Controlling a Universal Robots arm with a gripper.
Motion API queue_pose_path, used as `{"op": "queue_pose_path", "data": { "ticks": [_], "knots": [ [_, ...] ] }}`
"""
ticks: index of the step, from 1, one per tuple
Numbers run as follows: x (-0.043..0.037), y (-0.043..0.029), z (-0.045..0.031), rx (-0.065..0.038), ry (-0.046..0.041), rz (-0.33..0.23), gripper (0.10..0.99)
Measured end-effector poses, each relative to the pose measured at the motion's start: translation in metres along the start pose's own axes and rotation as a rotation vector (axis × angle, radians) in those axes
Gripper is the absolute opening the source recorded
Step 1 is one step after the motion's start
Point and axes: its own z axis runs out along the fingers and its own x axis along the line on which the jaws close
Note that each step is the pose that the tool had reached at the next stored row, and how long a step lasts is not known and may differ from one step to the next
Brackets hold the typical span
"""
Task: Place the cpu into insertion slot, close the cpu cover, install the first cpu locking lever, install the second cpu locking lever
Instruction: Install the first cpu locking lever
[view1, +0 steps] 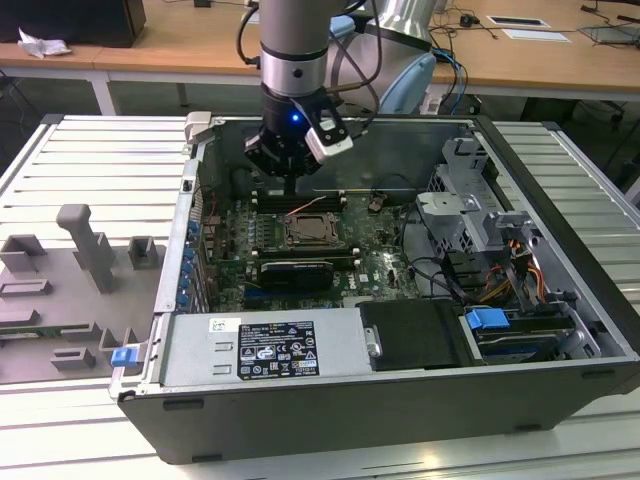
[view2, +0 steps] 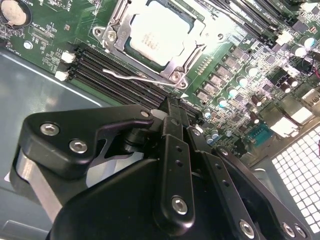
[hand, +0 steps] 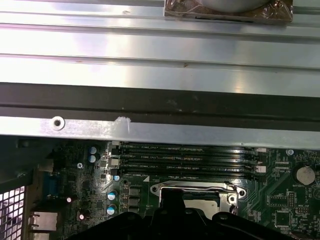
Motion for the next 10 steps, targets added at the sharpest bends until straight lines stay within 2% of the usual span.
{"op": "queue_pose_path", "data": {
  "ticks": [7,10],
  "knots": [
    [-0.0034,-0.0002,0.0002,0.0,0.0,0.0,0.106],
    [-0.0077,-0.0003,0.0006,0.0,-0.0001,0.0,0.106]
  ]
}}
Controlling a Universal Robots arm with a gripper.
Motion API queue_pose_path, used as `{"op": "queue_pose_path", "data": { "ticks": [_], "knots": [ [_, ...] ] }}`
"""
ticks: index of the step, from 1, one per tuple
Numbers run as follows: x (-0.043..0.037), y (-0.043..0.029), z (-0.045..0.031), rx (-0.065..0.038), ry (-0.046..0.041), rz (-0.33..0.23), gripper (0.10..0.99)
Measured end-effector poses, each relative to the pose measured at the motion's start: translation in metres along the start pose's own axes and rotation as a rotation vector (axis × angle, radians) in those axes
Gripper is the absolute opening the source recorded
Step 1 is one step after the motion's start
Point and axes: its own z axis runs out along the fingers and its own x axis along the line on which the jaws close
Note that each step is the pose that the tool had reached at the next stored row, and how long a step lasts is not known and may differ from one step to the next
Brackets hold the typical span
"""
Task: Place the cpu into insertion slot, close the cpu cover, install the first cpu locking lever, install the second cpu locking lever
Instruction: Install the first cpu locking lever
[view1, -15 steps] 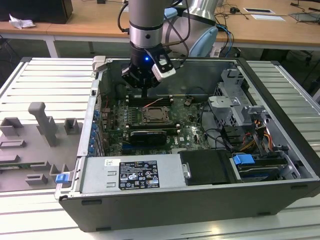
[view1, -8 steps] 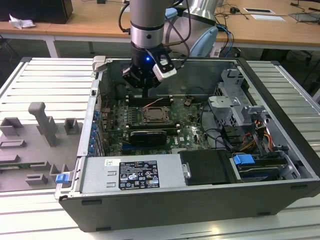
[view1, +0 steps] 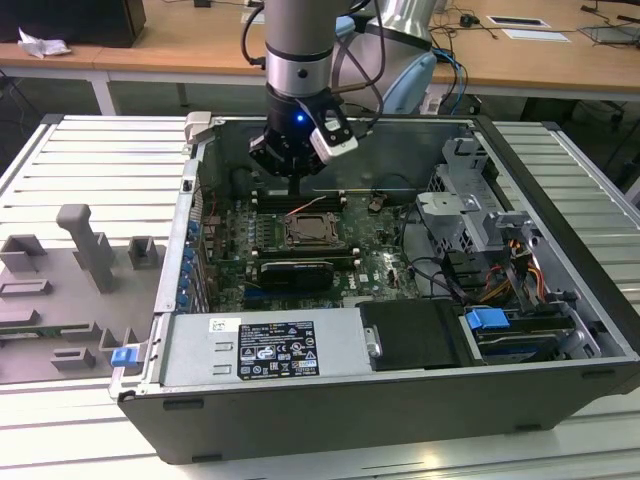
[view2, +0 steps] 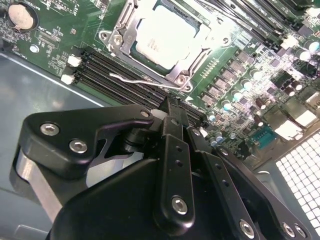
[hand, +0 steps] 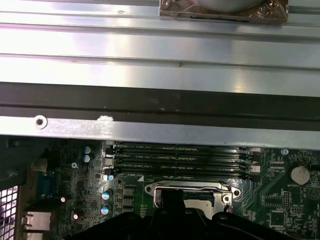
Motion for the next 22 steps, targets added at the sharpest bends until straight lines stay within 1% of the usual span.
{"op": "queue_pose_path", "data": {
  "ticks": [1,2,3,4,5,10,17,20,22],
  "knots": [
    [-0.0013,-0.0001,0.0003,-0.002,-0.0001,0.0,0.106],
    [-0.0023,-0.0003,0.0008,-0.01,-0.0003,0.0,0.106],
    [-0.0025,-0.0003,0.0012,-0.017,-0.0007,0.0,0.106],
    [-0.0028,-0.0005,0.0021,-0.023,-0.0012,0.0,0.106],
    [-0.0028,-0.001,0.0033,-0.025,-0.0018,0.0,0.106],
    [-0.0039,-0.0018,0.0102,-0.027,-0.0021,0.0,0.106],
    [-0.0064,-0.0022,0.0133,-0.027,-0.0021,0.0,0.106],
    [-0.0098,-0.0024,0.0144,-0.028,-0.0022,0.0,0.106],
    [-0.0134,-0.0027,0.016,-0.029,-0.0023,0.0,0.106]
  ]
}}
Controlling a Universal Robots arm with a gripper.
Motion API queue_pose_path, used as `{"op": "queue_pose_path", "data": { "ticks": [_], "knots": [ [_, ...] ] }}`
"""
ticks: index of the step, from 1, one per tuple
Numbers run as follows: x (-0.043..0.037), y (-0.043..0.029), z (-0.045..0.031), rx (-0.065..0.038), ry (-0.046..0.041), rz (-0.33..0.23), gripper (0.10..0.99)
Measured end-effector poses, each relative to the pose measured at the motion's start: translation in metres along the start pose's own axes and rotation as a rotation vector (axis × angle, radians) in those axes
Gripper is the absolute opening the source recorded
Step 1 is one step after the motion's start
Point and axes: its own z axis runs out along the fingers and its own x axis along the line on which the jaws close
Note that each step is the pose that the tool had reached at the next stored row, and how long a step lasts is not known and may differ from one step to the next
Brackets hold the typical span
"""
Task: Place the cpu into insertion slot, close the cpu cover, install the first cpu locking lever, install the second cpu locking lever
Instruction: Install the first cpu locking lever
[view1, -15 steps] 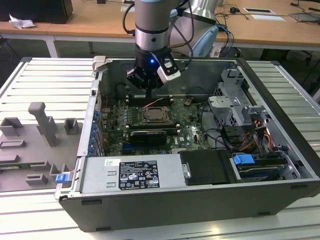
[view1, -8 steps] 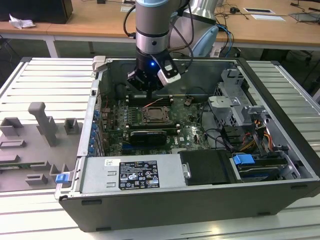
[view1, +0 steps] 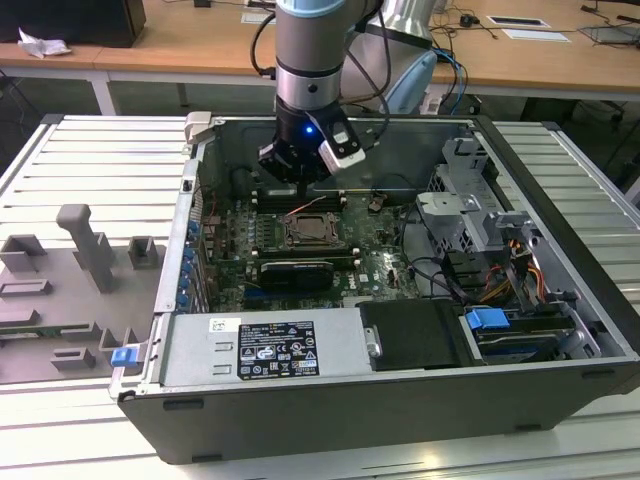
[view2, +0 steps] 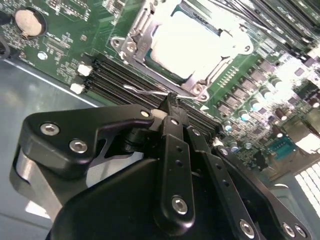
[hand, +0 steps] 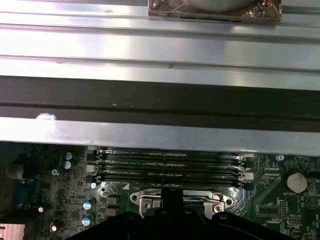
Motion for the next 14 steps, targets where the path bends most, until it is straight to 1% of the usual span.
{"op": "queue_pose_path", "data": {
  "ticks": [1,8,10,14],
  "knots": [
    [-0.0038,0.0006,0.002,0.0,0.0002,0.0,0.106],
    [-0.0093,0.0072,0.0093,0.0,0.0,0.0,0.106],
    [-0.0118,0.0072,0.01,0.0,0.0001,0.001,0.106],
    [-0.0123,0.0072,0.0105,0.0,0.0001,0.001,0.106]
  ]
}}
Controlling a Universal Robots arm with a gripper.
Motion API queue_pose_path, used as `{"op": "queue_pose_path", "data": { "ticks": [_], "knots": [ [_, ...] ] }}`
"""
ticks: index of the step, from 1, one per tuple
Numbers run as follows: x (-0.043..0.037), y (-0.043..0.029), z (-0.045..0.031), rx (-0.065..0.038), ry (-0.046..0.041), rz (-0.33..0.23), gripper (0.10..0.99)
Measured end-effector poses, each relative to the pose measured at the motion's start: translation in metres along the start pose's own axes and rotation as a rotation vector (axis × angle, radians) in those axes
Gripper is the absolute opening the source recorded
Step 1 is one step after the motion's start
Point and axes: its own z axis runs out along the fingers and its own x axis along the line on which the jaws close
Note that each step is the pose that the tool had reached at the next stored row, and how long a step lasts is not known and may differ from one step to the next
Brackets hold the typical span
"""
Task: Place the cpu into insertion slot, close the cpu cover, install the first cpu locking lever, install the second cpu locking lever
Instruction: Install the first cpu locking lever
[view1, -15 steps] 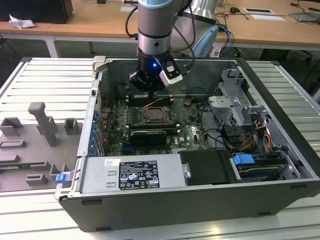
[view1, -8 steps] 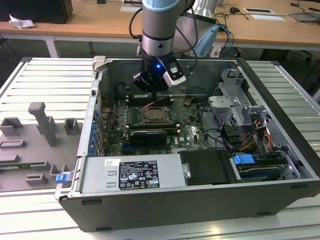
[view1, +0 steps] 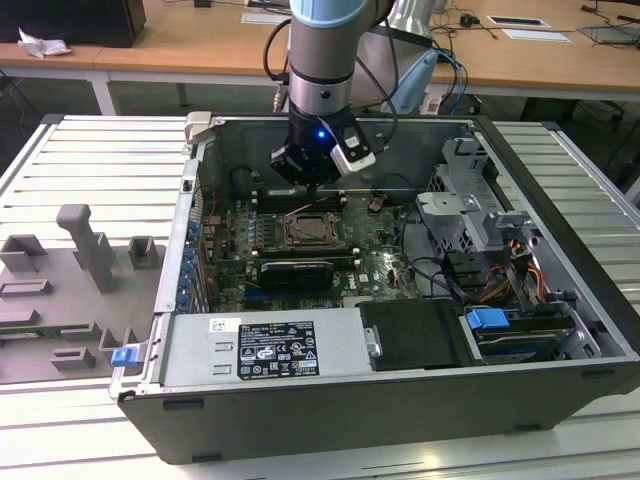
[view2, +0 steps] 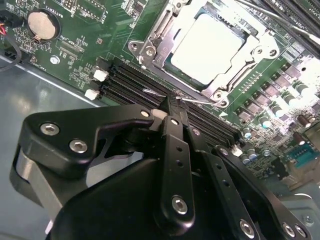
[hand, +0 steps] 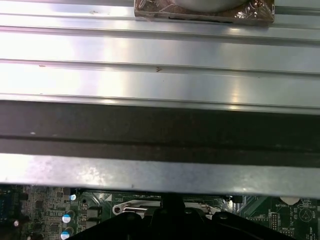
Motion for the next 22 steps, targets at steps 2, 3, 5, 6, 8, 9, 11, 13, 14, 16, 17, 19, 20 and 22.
{"op": "queue_pose_path", "data": {
  "ticks": [2,3,5,6,8,9,11,13,14,16,17,19,20,22],
  "knots": [
    [-0.0002,0.0,0.0004,0.0,-0.0001,0.0,0.106],
    [-0.0003,-0.0001,0.0006,0.0,0.0,0.0,0.106],
    [-0.0022,-0.0002,0.0013,0.0,-0.0001,0.0,0.106],
    [-0.0043,-0.0004,0.0017,0.0,-0.0001,0.0,0.106],
    [-0.0064,-0.0006,0.0027,0.0,-0.0002,0.0,0.106],
    [-0.0069,-0.0005,0.0039,0.0,-0.0001,0.001,0.106],
    [-0.0074,-0.0007,0.0069,0.0,-0.0001,0.0,0.106],
    [-0.0108,-0.0011,0.011,0.0,-0.0002,0.001,0.106],
    [-0.0122,-0.001,0.0116,0.0,-0.0001,0.001,0.106],
    [-0.014,-0.0009,0.0131,0.0,-0.0001,0.0,0.106],
    [-0.0144,-0.0009,0.0139,0.0,-0.0001,0.0,0.106],
    [-0.0148,-0.001,0.0158,0.001,-0.0001,0.001,0.106],
    [-0.015,-0.0011,0.0171,0.003,0.0,0.001,0.106],
    [-0.0153,-0.0011,0.0186,0.008,0.0002,0.0,0.106]
  ]
}}
